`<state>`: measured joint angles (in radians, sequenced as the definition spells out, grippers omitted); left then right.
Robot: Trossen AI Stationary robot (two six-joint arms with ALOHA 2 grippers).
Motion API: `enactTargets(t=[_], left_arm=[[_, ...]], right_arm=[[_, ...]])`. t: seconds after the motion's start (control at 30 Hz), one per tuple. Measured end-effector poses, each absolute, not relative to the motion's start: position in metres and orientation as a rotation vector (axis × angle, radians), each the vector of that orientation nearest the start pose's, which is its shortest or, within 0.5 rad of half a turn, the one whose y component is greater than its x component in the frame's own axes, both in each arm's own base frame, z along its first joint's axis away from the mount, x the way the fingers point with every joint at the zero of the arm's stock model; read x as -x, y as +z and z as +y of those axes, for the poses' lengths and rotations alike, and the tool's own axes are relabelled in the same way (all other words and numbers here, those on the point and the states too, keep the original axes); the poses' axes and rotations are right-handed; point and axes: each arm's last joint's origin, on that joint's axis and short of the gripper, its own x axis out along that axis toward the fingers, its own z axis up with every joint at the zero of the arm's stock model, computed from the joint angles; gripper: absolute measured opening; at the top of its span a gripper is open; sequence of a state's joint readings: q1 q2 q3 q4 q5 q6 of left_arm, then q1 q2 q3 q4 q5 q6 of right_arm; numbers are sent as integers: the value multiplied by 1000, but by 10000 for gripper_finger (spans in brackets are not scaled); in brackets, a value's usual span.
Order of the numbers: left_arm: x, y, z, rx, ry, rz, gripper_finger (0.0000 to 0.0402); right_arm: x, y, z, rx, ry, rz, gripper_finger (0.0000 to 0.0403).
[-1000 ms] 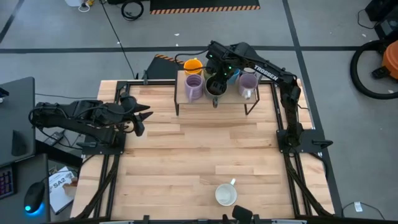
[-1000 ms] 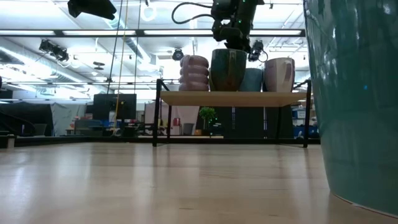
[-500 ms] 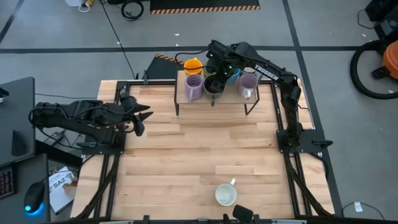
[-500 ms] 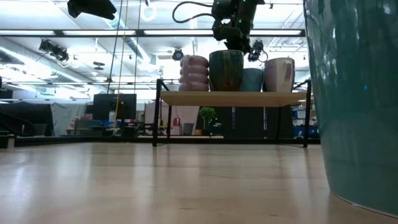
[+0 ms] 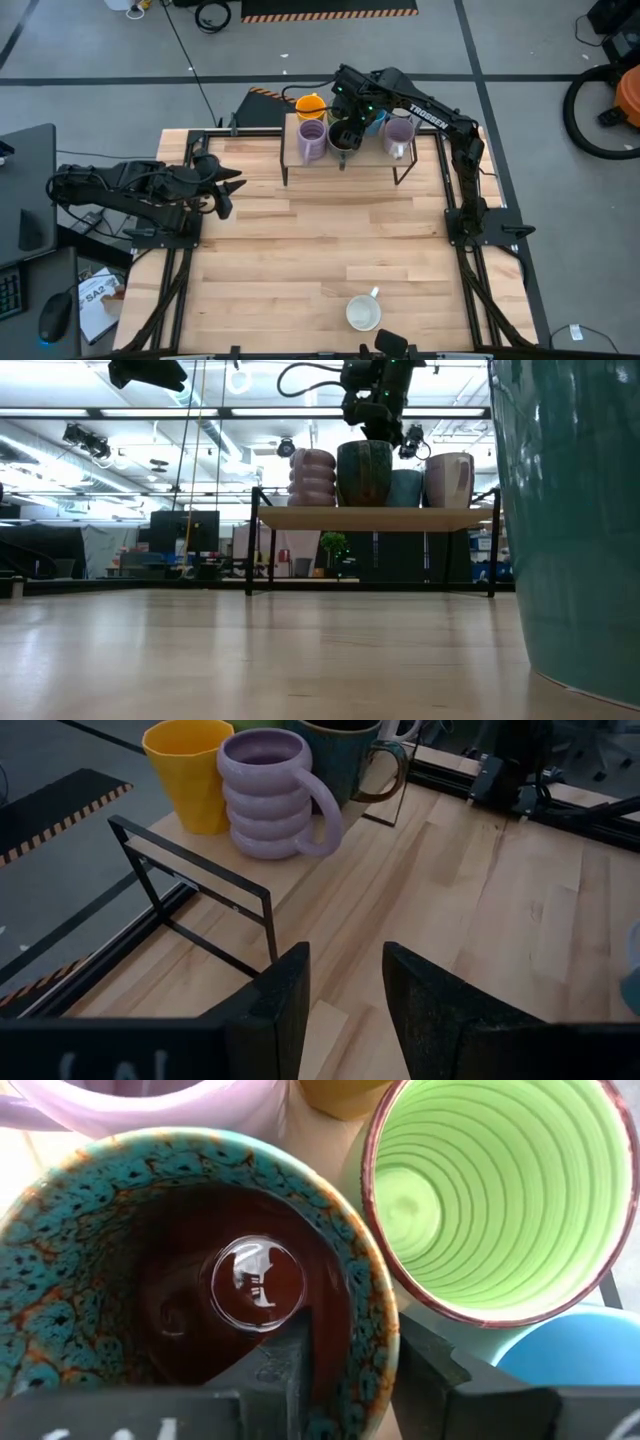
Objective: Place coffee mugs
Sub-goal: Put the dark blue patterned mug on the shelf
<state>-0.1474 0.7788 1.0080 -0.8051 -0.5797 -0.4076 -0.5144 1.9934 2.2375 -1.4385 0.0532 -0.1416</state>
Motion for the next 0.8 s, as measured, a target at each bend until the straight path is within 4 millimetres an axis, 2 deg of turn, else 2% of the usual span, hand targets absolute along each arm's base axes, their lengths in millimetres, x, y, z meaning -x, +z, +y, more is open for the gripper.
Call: enactTargets(t=[0.5,0.8], left_arm=[[-135,353,-4,186,521,446,134],[-135,353,-4,186,521,446,134]], right_arm=[[-335,373,-191,-159,-419,1205,128],[-330,397,-188,-135,-435,1134,128]])
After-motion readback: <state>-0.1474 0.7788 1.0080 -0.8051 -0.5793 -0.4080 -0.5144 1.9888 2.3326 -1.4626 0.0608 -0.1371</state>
